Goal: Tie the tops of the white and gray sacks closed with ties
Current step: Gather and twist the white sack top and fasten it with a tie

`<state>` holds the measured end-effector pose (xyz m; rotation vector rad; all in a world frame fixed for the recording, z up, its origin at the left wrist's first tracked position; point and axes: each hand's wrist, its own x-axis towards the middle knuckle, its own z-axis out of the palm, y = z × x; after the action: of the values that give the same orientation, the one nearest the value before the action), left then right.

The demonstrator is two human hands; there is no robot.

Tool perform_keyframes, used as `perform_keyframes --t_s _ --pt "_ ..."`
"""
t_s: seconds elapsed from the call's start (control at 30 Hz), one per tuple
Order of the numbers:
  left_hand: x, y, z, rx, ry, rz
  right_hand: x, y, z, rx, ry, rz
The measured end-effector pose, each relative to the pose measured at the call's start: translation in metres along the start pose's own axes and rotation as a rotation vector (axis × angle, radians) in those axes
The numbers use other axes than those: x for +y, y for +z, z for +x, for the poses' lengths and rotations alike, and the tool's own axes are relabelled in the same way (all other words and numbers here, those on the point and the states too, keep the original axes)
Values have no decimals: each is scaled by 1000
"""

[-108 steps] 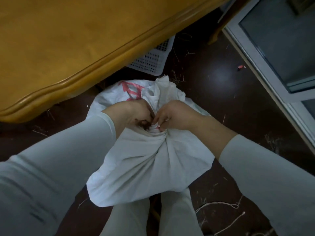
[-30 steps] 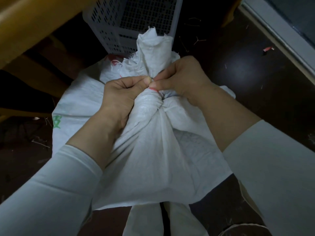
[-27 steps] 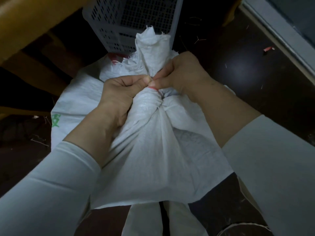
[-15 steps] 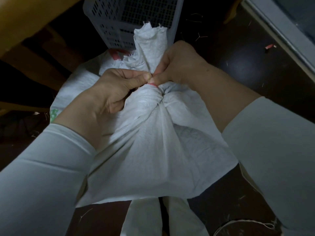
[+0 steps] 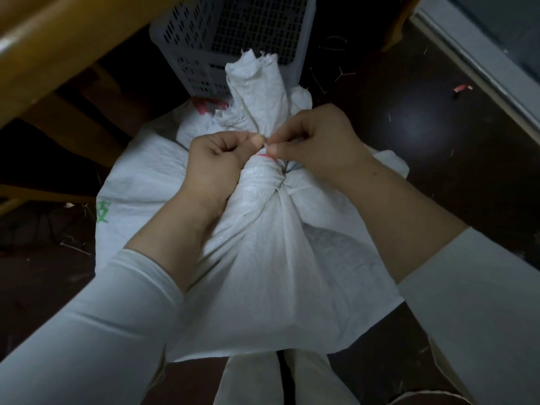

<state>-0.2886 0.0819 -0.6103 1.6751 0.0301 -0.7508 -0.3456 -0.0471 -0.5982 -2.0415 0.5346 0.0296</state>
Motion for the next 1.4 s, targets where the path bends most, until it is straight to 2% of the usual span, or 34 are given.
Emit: perform_keyframes --t_s 0.27,0.63,0.87,1.1,1.4 --pt "-3 0 -2 -14 5 3 7 13 -4 58 152 268" --pt "-4 1 -6 59 -74 -207 4 15 4 59 170 248" --pt "-2 -1 -4 -23 -104 -248 7 18 6 77 150 205" --pt "-3 4 -5 -39 -58 -30 10 4 1 -59 169 273" --pt "-4 2 -1 -24 -87 -158 16 12 3 -16 156 372"
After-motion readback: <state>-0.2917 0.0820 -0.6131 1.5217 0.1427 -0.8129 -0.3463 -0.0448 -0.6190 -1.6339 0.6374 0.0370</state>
